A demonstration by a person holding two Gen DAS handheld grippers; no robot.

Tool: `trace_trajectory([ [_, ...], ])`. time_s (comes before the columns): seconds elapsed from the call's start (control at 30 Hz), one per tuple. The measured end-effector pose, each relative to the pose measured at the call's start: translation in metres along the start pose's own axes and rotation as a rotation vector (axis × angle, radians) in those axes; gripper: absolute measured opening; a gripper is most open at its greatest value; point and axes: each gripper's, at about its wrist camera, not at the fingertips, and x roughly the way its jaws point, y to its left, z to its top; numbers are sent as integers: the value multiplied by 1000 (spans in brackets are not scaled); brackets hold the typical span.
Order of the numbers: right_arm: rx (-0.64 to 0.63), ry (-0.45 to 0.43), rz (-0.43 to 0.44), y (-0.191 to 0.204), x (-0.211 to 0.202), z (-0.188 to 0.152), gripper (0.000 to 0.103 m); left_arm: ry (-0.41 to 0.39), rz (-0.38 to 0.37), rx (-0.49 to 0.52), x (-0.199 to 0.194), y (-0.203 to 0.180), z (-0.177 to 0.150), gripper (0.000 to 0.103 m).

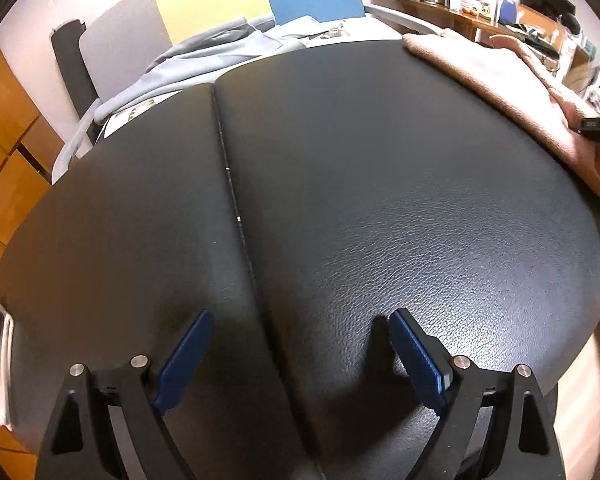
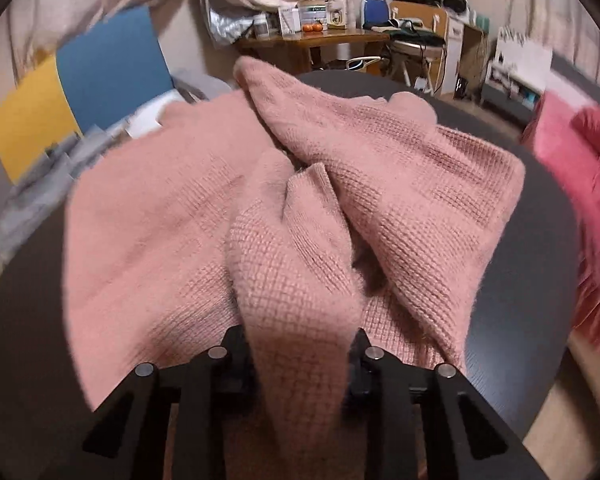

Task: Fold clothes
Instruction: 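Drag the pink sweater onto the table center with the right tool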

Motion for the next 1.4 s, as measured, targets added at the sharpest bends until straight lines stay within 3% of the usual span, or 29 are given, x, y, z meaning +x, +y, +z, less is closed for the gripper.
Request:
trace_trajectory([
  [0.13, 31, -25, 154, 25, -21, -21, 24, -7, 1, -21, -4, 9, -5, 91],
  [0.17, 27, -25, 201, 33, -27, -28, 21, -7, 1, -26, -4, 11, -6, 91],
  [0.2, 22, -24, 258, 42, -33, -35, 10, -8, 2, -29, -5, 12, -7, 91],
  [0.27, 3, -23, 342, 61, -45, -50, 10, -11, 6, -35, -6, 15, -9, 91],
  [0.43, -171, -19, 407, 133, -65, -87, 10, -5, 7, -56, -9, 24, -21, 91],
  [0.67, -155, 108, 544, 183, -52, -133, 10, -35, 23, -79, -19, 39, -25, 91],
  [0.8, -195, 93, 552, 197, -64, -159, 10, -49, 29, -69, -21, 46, -20, 91],
  [0.97, -196, 106, 594, 189, -79, -183, 10, -106, 42, 2, -25, 36, 12, 91],
  [1.23, -197, 118, 624, 165, -97, -205, 9, -230, 68, 300, -15, -30, 87, 94],
  [1.4, -206, 141, 642, 156, -102, -209, 9, -208, -14, 329, 8, -50, 128, 103],
])
